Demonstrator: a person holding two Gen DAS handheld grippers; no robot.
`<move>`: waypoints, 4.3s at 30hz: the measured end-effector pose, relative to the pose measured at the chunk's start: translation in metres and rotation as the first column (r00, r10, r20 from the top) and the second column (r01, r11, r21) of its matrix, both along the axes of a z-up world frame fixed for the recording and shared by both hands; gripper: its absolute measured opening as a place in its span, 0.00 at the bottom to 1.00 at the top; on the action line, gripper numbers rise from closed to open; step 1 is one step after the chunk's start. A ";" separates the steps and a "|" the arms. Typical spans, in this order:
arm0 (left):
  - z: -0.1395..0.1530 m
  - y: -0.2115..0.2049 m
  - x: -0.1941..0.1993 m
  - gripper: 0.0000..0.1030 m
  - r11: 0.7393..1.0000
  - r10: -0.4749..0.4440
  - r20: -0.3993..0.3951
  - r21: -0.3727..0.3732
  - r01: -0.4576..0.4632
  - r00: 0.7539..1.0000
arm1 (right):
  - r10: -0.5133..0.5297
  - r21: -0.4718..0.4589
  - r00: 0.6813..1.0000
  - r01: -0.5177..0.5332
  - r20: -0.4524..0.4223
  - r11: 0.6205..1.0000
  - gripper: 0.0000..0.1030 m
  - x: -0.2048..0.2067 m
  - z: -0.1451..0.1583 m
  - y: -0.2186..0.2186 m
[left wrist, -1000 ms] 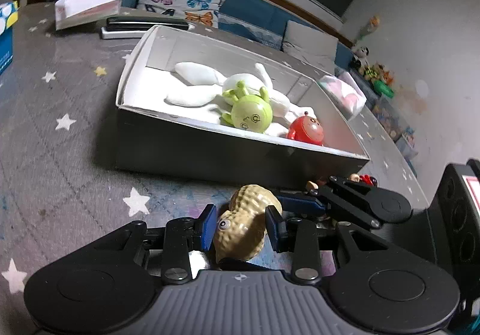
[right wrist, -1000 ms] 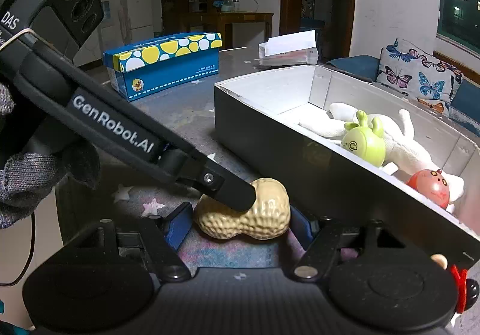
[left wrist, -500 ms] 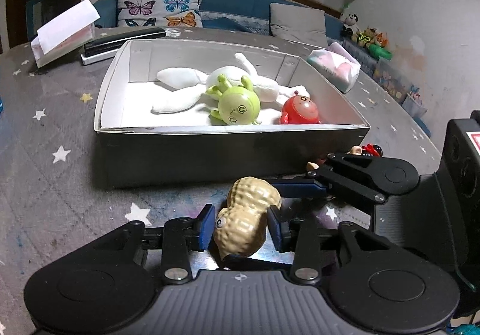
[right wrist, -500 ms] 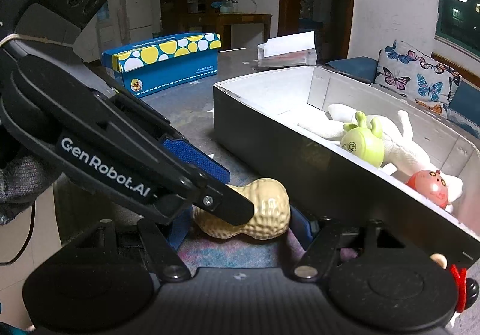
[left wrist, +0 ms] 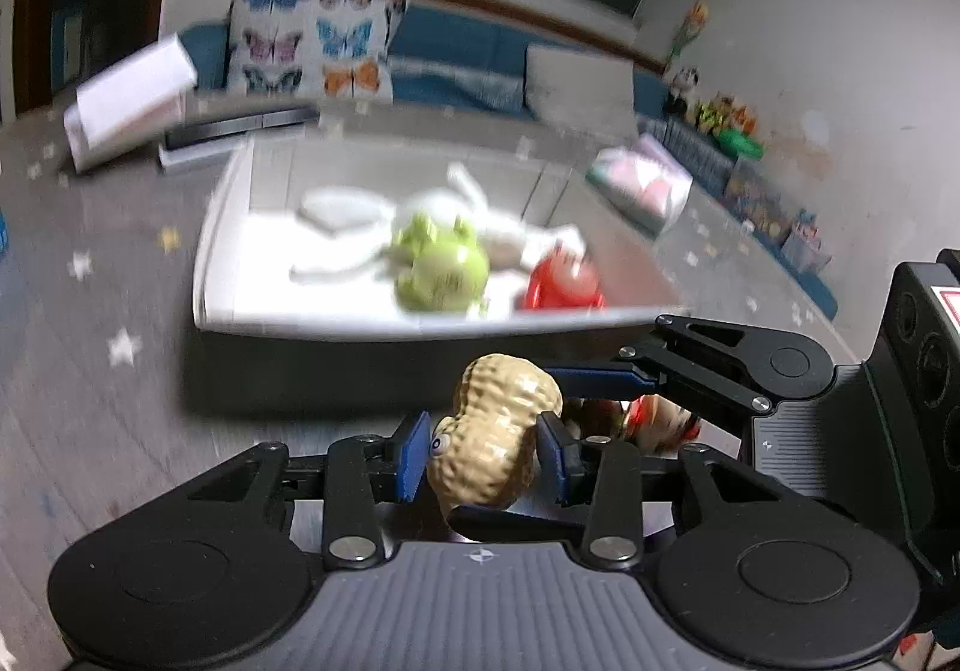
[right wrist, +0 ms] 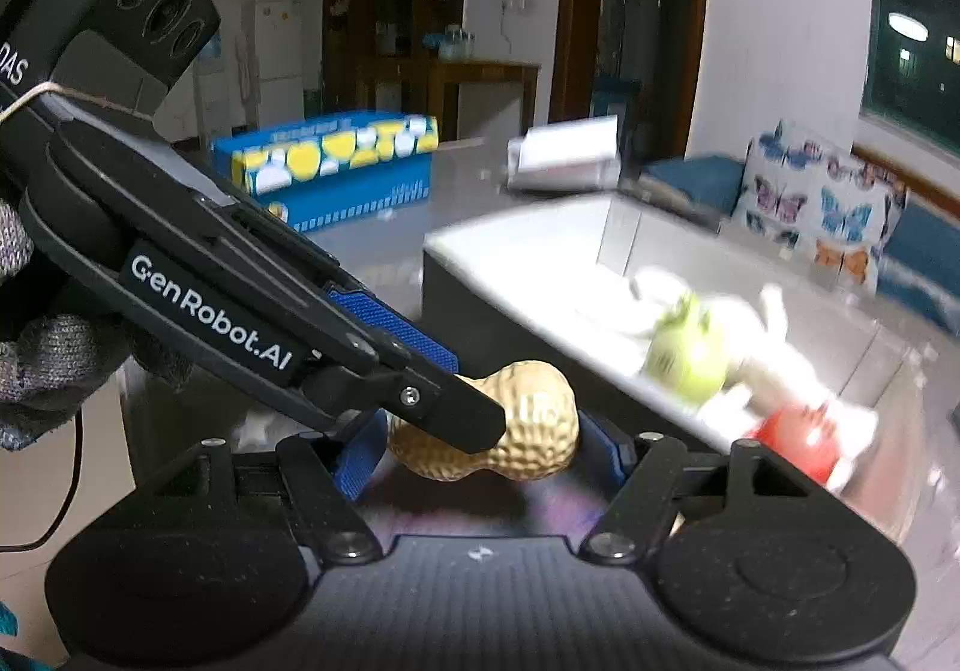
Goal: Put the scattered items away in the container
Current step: 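Lift the tan peanut toy with both grippers and lower it into the box, then open both grippers to release the peanut toy and withdraw, then close the left gripper on the red-black cartoon figure while the right gripper grips it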
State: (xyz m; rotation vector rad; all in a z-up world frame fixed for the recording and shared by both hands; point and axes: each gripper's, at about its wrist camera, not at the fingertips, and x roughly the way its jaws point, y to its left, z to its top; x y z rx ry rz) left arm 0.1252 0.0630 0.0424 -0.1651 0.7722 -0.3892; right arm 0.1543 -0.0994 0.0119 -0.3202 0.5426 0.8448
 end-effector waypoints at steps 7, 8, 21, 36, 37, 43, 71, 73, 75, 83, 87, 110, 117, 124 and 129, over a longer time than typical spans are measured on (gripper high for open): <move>0.030 0.011 0.029 0.40 0.997 0.054 0.050 -0.059 -0.051 0.997 | 0.027 -0.004 0.998 -0.027 0.057 1.000 0.67 0.033 0.036 0.006; 0.032 0.012 0.036 0.40 0.996 0.062 0.050 -0.067 -0.058 0.997 | 0.029 -0.006 0.998 -0.029 0.058 1.000 0.67 0.040 0.039 0.008; 0.006 0.038 0.124 0.39 0.981 0.108 -0.078 -0.151 -0.118 0.991 | 0.093 -0.087 0.994 -0.097 -0.051 0.991 0.66 0.137 0.029 0.029; -0.017 0.030 0.143 0.38 0.994 0.100 -0.140 -0.034 -0.105 0.985 | 0.185 -0.191 0.972 -0.211 -0.145 0.958 0.66 0.168 0.002 0.050; -0.019 0.029 0.145 0.38 0.994 0.100 -0.148 -0.032 -0.106 0.984 | 0.187 -0.198 0.971 -0.214 -0.148 0.957 0.66 0.170 0.002 0.051; -0.022 0.027 0.148 0.38 0.995 0.097 -0.159 -0.021 -0.102 0.983 | 0.198 -0.224 0.967 -0.232 -0.163 0.947 0.63 0.170 -0.002 0.052; 0.025 -0.003 0.056 0.38 0.984 0.132 0.053 -0.126 -0.125 0.990 | -0.018 0.012 0.999 0.017 0.035 1.000 0.90 0.065 0.051 -0.041; 0.025 -0.009 0.048 0.38 0.985 0.123 0.060 -0.133 -0.114 0.991 | -0.045 0.029 0.998 0.044 0.044 0.999 0.95 0.052 0.050 -0.053; 0.023 -0.017 0.039 0.38 0.985 0.108 0.059 -0.144 -0.099 0.992 | -0.071 0.039 0.996 0.070 0.052 0.997 0.98 0.039 0.047 -0.063; 0.000 -0.045 0.018 0.38 0.982 0.051 0.012 -0.185 -0.048 0.999 | -0.177 0.081 0.984 0.174 0.024 0.981 1.00 -0.001 0.025 -0.100; -0.016 -0.051 0.018 0.38 0.974 0.034 -0.041 -0.222 -0.043 0.999 | -0.229 0.083 0.974 0.228 -0.005 0.970 1.00 -0.009 0.010 -0.109; -0.061 -0.038 0.034 0.38 0.892 0.098 -0.173 -0.421 -0.164 0.980 | -0.353 0.164 0.920 0.380 -0.173 0.910 0.82 0.004 -0.025 -0.122; -0.066 -0.038 0.038 0.38 0.881 0.101 -0.191 -0.439 -0.177 0.976 | -0.373 0.182 0.907 0.408 -0.197 0.895 0.73 0.007 -0.027 -0.129; -0.069 -0.041 0.040 0.38 0.888 0.097 -0.196 -0.426 -0.174 0.976 | -0.384 0.185 0.898 0.424 -0.216 0.887 0.67 0.009 -0.030 -0.131; -0.069 -0.043 0.040 0.38 0.891 0.098 -0.196 -0.420 -0.174 0.976 | -0.389 0.186 0.894 0.431 -0.224 0.883 0.62 0.010 -0.031 -0.130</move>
